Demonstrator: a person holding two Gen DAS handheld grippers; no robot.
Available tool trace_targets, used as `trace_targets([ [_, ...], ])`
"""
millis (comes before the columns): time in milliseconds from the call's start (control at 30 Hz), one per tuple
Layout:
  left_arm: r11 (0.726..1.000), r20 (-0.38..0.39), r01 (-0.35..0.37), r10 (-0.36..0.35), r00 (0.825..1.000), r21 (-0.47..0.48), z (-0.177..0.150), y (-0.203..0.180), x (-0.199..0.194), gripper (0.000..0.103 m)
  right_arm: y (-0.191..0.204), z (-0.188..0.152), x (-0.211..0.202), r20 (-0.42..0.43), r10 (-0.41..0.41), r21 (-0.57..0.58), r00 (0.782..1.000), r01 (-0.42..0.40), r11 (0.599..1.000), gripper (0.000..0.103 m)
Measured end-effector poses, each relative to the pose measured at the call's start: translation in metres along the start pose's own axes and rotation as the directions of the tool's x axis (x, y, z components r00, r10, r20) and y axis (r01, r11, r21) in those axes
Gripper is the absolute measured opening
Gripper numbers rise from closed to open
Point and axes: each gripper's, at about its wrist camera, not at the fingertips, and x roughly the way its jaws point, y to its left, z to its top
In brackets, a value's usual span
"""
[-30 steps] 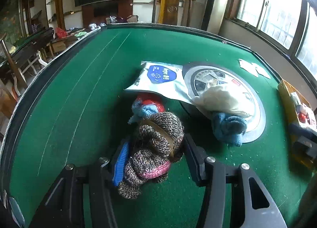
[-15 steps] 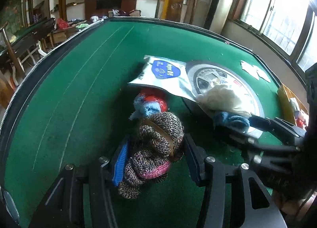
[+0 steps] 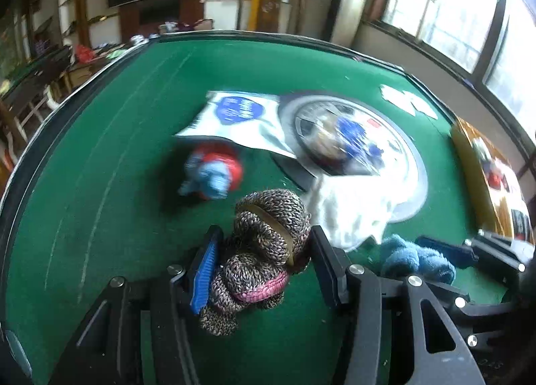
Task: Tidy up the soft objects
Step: 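Grasp the brown knitted gloves with the left gripper while the right gripper grasps the blue knitted glove, then carry the brown gloves and blue glove with both grippers over the box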
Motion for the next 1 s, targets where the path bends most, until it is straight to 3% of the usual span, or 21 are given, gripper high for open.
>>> trace_targets([
  [133, 0.998, 0.009, -0.032, 0.031, 0.999, 0.057, -0.004, -0.010, 0.001, 0.053, -0.001, -0.007, 0.001, -0.012, -0.031, -0.036, 0.999, 0.030, 0.999, 0.042],
  [1000, 0.996, 0.017, -0.045, 0.044, 0.999, 0.078, -0.005, -0.009, 0.010, 0.055, 0.003, -0.013, 0.006, -0.011, -0.063, -0.064, 0.998, 0.062, 0.996, 0.042],
])
